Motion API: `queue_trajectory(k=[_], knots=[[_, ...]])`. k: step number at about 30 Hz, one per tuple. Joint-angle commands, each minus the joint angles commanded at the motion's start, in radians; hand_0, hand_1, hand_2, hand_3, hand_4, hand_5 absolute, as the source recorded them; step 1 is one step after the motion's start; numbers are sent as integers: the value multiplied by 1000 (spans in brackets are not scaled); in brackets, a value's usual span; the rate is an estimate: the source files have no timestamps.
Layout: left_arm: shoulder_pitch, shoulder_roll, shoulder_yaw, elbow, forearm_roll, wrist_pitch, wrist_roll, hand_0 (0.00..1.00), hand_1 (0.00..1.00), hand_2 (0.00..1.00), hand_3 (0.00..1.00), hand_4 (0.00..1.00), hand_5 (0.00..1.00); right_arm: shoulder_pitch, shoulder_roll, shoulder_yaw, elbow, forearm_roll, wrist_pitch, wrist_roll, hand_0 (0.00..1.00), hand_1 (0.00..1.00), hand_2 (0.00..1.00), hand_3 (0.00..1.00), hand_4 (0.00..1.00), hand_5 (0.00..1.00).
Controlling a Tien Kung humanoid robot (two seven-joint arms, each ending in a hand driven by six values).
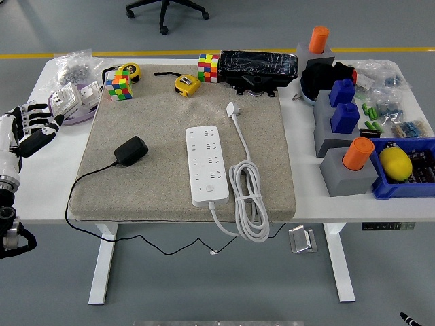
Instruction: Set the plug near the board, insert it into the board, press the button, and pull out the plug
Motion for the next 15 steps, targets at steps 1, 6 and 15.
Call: queue_trajectory(k=[1,6,15], knots=[[2,-2,-4,-1,0,-1,0,543,634,608,645,822,293,0,0,0,-3,1,0,0,622,671,641,574,978,594],[7,-4,-17,-8,2,-3,4,545,634,608,645,821,293,3,-5,-3,-4,0,0,-1,622,671,641,573,978,594],[24,7,-12,-16,4,-7,9,544,634,607,647,819,293,-1,8,-8,-33,14,1,-3,622,671,641,574,978,594]])
